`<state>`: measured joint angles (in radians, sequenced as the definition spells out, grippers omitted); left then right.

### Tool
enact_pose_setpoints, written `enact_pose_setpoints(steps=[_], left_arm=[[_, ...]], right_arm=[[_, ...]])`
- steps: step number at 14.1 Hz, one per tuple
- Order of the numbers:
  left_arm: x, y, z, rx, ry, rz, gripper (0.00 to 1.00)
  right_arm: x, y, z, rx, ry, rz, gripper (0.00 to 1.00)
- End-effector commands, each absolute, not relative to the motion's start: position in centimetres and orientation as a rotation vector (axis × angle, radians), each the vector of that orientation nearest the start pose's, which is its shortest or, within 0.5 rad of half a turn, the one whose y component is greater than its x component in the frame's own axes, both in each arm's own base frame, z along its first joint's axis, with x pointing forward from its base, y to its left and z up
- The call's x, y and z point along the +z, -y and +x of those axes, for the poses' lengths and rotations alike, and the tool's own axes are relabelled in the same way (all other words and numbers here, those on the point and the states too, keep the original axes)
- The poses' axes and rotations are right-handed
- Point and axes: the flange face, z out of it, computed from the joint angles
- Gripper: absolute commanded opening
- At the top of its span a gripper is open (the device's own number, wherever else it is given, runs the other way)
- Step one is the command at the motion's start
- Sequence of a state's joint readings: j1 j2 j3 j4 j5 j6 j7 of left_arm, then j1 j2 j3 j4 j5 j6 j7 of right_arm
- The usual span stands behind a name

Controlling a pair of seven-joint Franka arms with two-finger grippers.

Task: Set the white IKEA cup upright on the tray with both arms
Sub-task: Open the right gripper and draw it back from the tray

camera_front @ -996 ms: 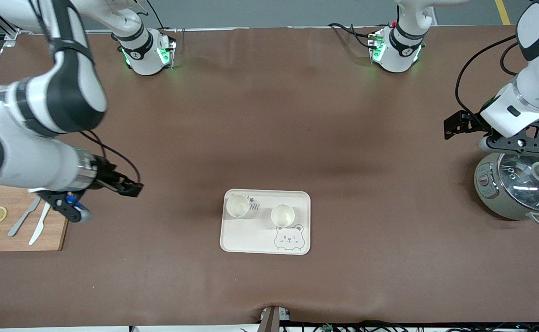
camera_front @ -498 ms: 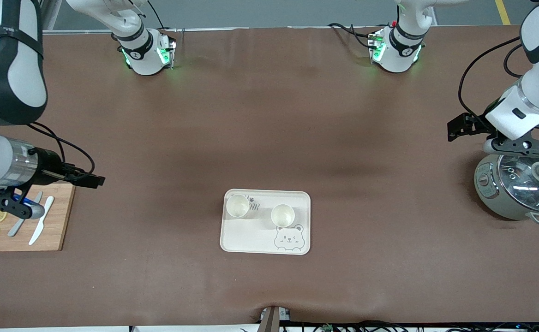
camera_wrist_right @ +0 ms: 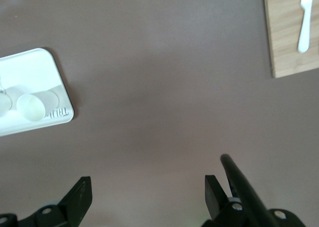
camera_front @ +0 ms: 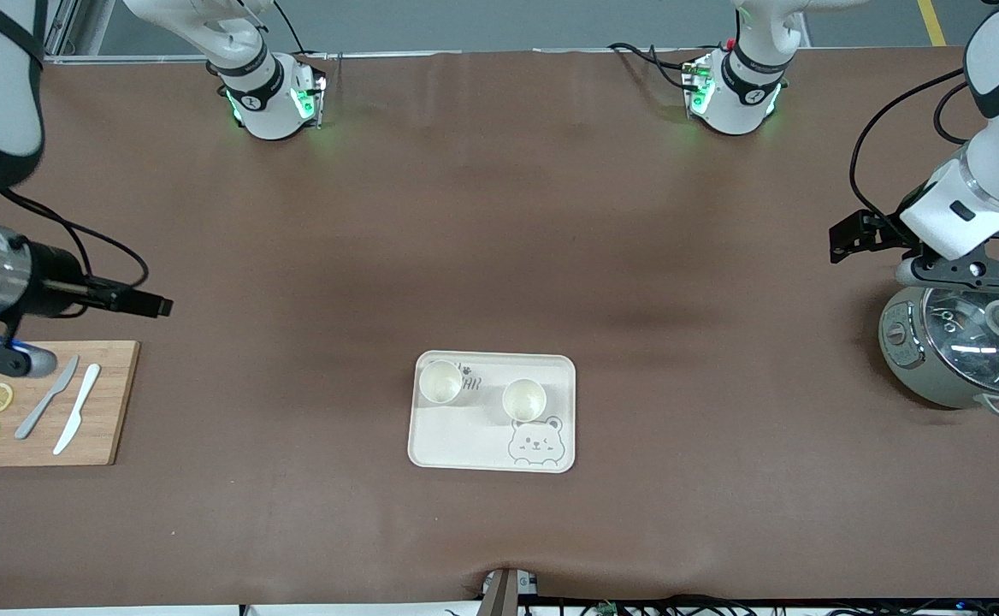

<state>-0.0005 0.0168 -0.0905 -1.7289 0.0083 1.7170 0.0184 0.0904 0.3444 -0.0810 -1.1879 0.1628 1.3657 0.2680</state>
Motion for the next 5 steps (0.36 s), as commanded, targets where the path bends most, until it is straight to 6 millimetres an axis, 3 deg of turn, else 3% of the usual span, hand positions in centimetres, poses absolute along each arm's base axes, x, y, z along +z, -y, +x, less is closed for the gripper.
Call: enact_pose_setpoints(steps=[1,5], left_arm=[[55.5,4.8,56.6,0.033,-0.182,-3.119,1.0],[55.7,4.8,56.6,0.028,-0.182,-3.119,1.0]], right_arm=[[59.7,-1.7,61.2,0.247,-0.271,-3.022,1.0],[61.4,-1.1,59.5,0.192,-0.26,-3.07,1.0]])
